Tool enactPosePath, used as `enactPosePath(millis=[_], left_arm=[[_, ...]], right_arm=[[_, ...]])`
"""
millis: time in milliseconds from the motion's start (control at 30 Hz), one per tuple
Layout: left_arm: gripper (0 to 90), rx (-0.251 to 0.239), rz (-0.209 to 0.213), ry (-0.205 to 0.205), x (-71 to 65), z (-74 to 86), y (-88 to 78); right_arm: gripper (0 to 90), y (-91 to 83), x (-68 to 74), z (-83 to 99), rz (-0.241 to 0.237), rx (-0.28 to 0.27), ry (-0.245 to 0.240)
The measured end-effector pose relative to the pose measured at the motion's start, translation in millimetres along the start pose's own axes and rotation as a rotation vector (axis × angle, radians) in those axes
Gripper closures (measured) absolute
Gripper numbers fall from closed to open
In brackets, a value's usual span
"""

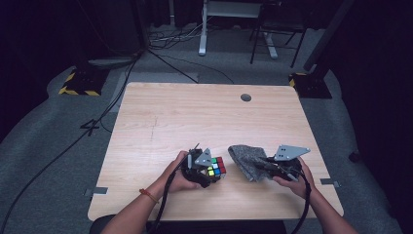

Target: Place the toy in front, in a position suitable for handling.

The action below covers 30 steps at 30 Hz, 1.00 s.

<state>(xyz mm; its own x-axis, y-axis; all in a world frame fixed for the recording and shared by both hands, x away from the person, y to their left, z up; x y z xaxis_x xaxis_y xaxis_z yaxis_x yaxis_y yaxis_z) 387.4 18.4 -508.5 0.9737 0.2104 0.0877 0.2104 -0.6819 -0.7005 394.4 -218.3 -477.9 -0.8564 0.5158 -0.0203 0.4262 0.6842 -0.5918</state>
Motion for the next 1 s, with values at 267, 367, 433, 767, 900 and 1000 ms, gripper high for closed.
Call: enactPosePath(millis=[267, 367, 433, 767, 900, 1000], left_arm=[[33.5, 0.011, -0.006, 0.041, 0.2, -19.0, 11.0], [33.5, 0.008, -0.007, 0.053, 0.6, -25.7, 13.9], [33.5, 0.010, -0.008, 0.065, -0.3, -29.2, 15.2], [33.6, 0.046, -0.060, 0.066, 2.3, -29.8, 12.5], [33.6, 0.041, -0.053, 0.067, 2.9, -28.5, 9.4], [33.6, 0.030, -0.050, 0.066, 2.7, -28.5, 5.6]], right_arm=[[77.5, -5.1, 13.2, -25.3, -0.041, -0.038, -0.055], [77.5, -0.7, 23.3, -36.6, -0.067, -0.038, -0.083], [77.5, 4.9, 30.7, -42.6, -0.075, -0.028, -0.106], [77.5, 27.8, 49.6, -60.2, -0.026, 0.032, -0.209], [78.0, 28.3, 39.2, -52.5, 0.034, 0.061, -0.202], [78.0, 27.5, 33.5, -46.5, 0.039, 0.063, -0.182]])
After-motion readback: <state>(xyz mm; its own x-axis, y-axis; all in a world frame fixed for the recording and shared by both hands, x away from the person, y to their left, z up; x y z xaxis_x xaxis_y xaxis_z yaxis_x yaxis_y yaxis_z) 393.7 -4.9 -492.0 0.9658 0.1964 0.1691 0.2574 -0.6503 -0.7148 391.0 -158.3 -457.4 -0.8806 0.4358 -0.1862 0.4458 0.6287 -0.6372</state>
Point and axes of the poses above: each handheld gripper's, and its own axes: y roughly forward along the jaws, z roughly out of its underside, x roughly to its left, the point moved 6 cm from there along y, roughly forward along the jaws, and after that the axes turned 4 degrees about y, right-handed, at the moved point
